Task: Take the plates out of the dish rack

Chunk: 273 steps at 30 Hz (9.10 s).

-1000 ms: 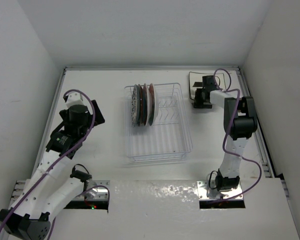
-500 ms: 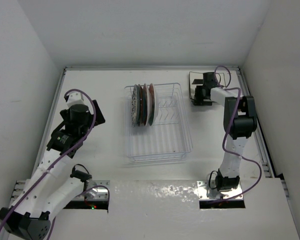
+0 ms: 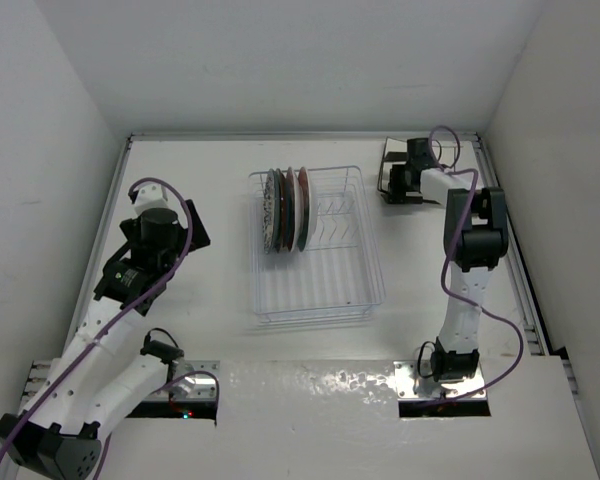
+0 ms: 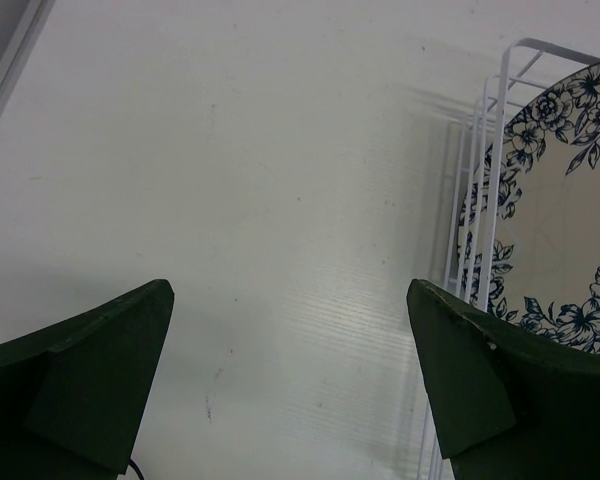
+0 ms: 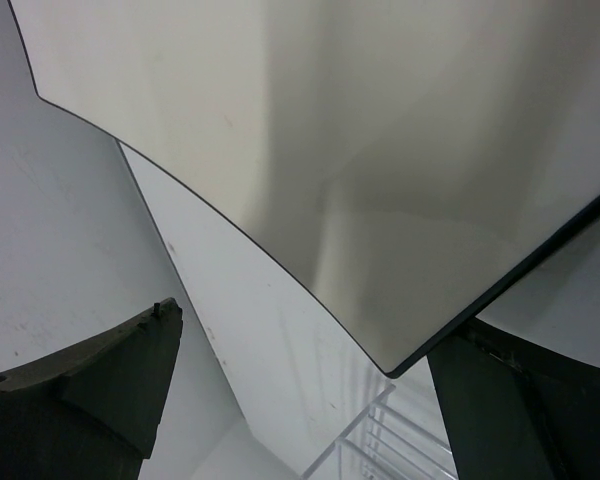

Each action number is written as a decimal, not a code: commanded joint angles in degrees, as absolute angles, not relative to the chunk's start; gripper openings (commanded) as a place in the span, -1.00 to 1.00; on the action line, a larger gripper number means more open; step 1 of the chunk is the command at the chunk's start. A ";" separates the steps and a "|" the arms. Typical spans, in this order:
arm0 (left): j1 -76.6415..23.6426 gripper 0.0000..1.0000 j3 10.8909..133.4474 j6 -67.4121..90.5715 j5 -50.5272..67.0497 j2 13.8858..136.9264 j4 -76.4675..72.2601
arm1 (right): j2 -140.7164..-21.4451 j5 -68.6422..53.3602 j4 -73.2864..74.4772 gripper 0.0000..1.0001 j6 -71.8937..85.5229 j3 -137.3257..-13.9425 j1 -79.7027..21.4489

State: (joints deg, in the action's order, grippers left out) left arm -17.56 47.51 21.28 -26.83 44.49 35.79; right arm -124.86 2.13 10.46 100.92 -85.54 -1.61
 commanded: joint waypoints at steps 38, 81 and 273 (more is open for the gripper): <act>-17.49 1.00 47.72 21.97 -29.62 42.63 34.80 | -97.90 28.82 44.99 0.24 18.90 -107.29 -41.12; -18.11 1.00 47.29 21.53 -28.04 38.85 34.19 | -114.26 48.33 42.19 -1.00 31.11 -108.46 -47.20; 13.45 1.00 45.53 24.00 7.73 46.32 21.71 | -112.95 64.77 48.78 -1.00 22.06 -127.71 -50.10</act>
State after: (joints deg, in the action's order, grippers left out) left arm 13.13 46.02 25.21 5.34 46.61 24.60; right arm -122.45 54.78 51.62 25.87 -125.01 -50.13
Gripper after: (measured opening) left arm 0.999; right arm 0.031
